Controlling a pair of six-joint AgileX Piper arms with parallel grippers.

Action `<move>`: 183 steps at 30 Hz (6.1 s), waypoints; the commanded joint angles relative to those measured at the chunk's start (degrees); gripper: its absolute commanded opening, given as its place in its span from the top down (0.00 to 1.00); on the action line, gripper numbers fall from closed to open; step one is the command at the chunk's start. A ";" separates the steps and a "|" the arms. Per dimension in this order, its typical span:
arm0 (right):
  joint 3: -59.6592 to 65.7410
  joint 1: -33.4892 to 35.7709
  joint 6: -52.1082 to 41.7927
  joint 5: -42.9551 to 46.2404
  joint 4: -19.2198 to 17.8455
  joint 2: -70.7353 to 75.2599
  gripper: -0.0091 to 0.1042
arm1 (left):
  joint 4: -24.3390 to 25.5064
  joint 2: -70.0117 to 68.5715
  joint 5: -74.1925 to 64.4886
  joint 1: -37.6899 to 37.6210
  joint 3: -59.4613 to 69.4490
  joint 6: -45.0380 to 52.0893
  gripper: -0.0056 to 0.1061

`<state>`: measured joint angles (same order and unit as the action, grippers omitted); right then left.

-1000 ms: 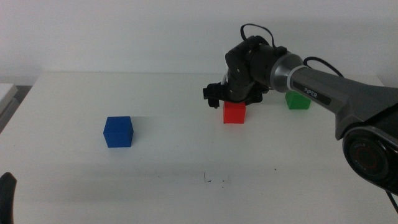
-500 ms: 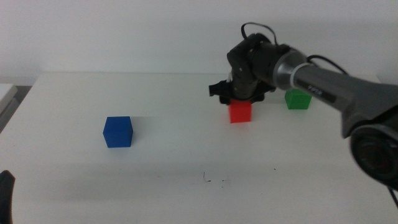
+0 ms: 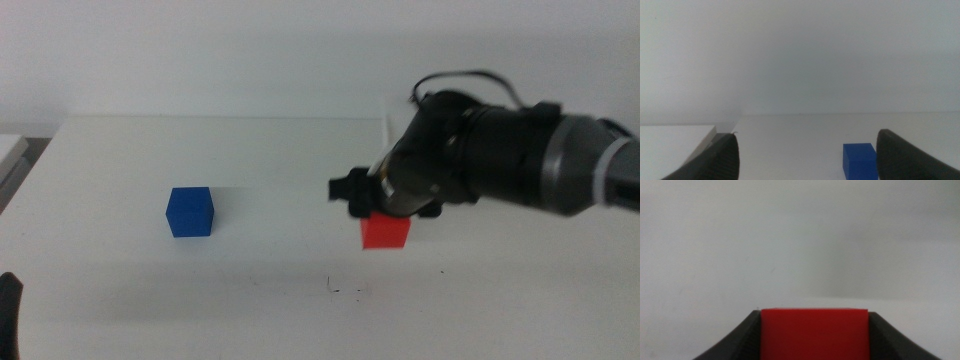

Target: Stack red cubes first, then green, then blue cubes in a specific spot.

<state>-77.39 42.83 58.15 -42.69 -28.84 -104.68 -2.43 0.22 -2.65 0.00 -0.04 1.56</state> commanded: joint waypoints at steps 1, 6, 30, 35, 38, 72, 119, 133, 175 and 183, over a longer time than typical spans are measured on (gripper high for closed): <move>0.70 2.21 2.76 -0.05 -1.96 -0.29 0.94 | -0.02 -0.22 0.70 -0.05 0.04 -0.02 0.11; 0.70 5.85 10.96 0.68 -6.50 -3.51 0.94 | -0.02 -0.22 0.70 -0.05 0.04 -0.02 0.11; -3.19 6.39 14.22 0.23 -6.56 -12.33 0.84 | 0.08 -0.22 0.72 -0.05 0.04 -0.08 0.11; -3.29 6.39 14.05 0.72 -5.97 -12.20 0.20 | 0.08 -0.22 0.72 -0.05 0.04 -0.08 0.11; -3.49 6.29 10.18 -0.66 -4.45 -9.67 0.10 | 0.08 -0.22 0.72 -0.05 0.04 -0.08 0.11; -38.71 -34.82 -53.45 -13.83 27.09 -20.41 0.10 | 0.08 -0.22 0.85 -0.05 0.04 0.05 0.11; -12.76 7.34 2.01 -19.04 2.37 -2.54 0.94 | 0.08 -0.22 0.97 -0.05 0.04 0.12 0.11; -12.76 8.02 3.45 -15.56 1.74 -8.43 0.94 | 0.08 -0.22 0.97 -0.05 0.04 -0.09 0.11; -5.30 9.63 -9.88 -12.49 -0.82 12.31 0.10 | 0.08 -0.22 0.97 -0.05 0.04 -0.09 0.11; 9.02 6.89 -34.55 -9.09 6.66 40.61 0.10 | 0.08 -0.22 0.97 -0.05 0.04 0.03 0.11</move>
<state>-70.32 50.94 28.94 -51.95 -23.65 -68.94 -2.21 0.22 -2.27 0.00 -0.04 1.56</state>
